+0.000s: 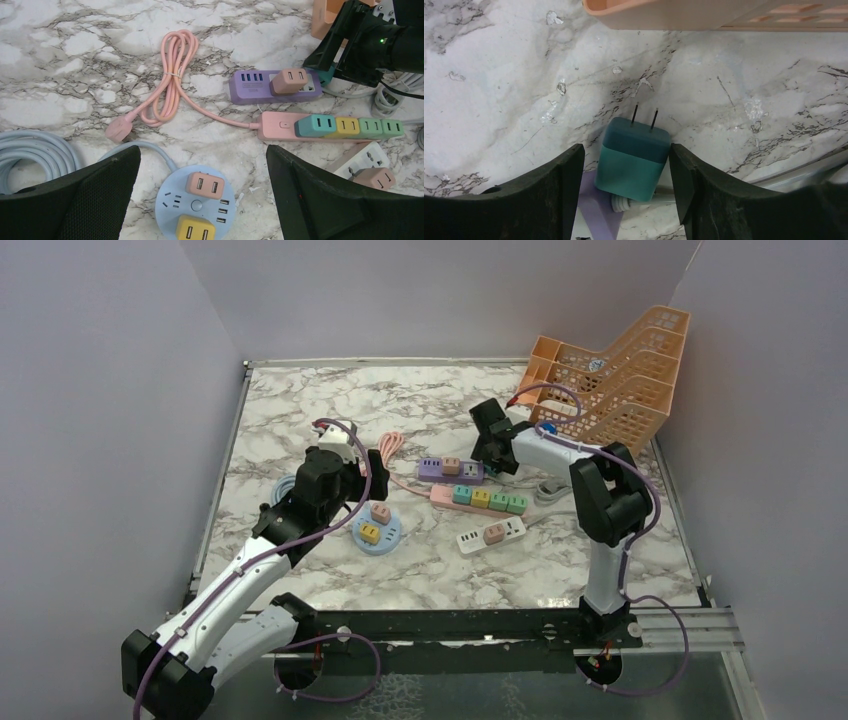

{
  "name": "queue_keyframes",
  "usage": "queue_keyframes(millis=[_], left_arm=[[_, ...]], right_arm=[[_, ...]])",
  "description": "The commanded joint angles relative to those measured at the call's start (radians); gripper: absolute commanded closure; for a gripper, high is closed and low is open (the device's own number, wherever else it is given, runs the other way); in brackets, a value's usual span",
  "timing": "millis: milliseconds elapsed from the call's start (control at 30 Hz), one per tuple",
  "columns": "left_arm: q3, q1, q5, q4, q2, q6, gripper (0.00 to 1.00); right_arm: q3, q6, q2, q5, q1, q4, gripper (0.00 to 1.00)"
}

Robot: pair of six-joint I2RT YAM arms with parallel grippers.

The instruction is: Insert the plug

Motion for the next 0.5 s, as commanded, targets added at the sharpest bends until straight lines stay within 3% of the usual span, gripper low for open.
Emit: queue_keyframes(millis=[0,167,333,467], left_arm=[[0.036,0.005,0.020,0.012,-0.004,-0.008,0.01],[0.042,0.006,0.030,0.015,-0.002,-0.009,0.01],[0.061,0.006,0.064,0.013,-0.003,-0.036,0.01],[0.071,0.006,0.118,0.031,-0.009,-0.106,0.01]], right_arm=[[0.026,-0.008,0.024,-0.014,-0.005,0.006,0.42],[-0.001,-0.078,-0.014,-0.015,-0.005,0.026,0.69],[-0.020,-0.201,-0.123,-0.039,-0.005,0.036,0.74],[-0.049,-0.363,-0.245,-0.183,-0.004,0.068,0.76]])
